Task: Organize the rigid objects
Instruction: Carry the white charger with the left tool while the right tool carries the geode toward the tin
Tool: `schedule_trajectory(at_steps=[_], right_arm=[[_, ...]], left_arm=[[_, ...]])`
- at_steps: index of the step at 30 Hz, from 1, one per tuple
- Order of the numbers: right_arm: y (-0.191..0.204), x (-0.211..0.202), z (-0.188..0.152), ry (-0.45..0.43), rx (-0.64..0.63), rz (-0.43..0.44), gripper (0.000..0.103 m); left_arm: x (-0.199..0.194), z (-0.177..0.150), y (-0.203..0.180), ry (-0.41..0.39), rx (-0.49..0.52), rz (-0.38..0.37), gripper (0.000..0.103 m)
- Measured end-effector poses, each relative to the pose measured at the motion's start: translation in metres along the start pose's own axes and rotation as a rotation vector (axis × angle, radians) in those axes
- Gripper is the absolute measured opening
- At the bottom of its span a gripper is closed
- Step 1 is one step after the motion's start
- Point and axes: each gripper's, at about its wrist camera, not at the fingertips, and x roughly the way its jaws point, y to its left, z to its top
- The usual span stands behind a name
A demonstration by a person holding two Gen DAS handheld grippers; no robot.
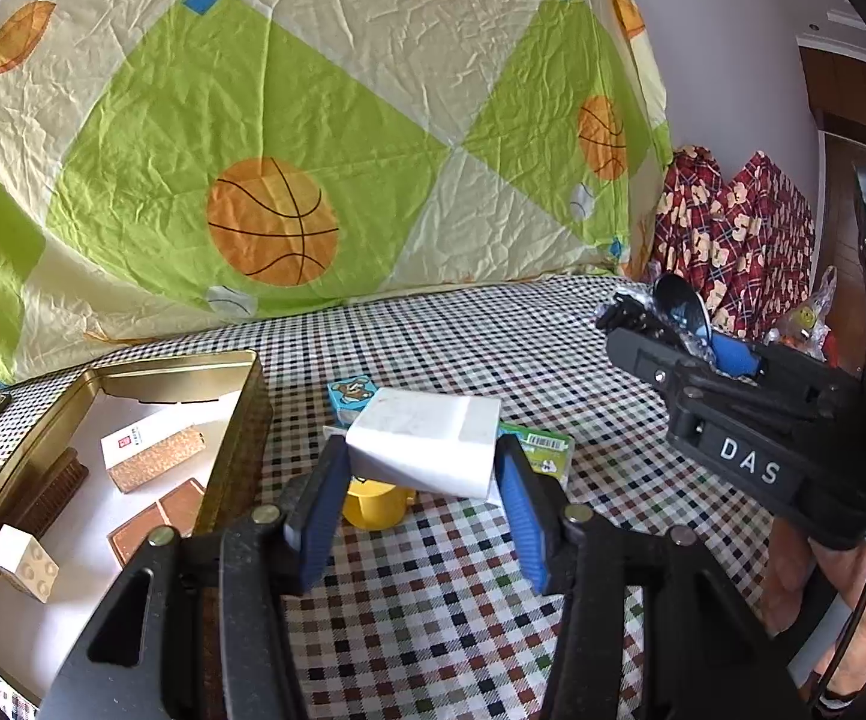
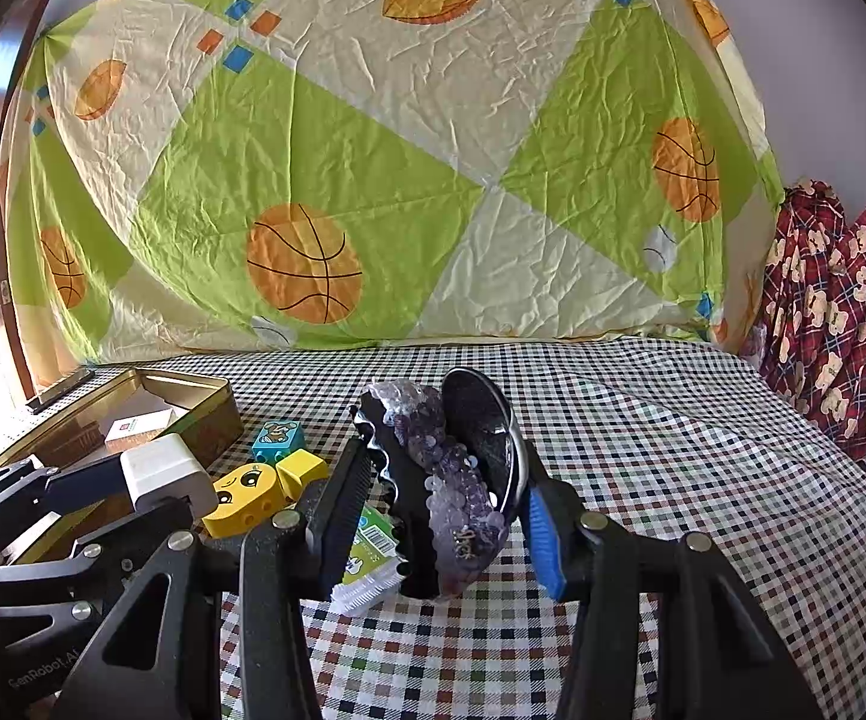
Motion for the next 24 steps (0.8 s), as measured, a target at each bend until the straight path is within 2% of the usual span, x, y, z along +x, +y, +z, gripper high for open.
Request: schedule_trajectory(at_steps=[24], right_arm=[[0.002, -0.023, -0.002, -0.128, 0.002, -0.012, 0.051]], left_arm=[[-0.028, -0.006, 0.005, -0.143, -0.024, 0.059, 0.049]])
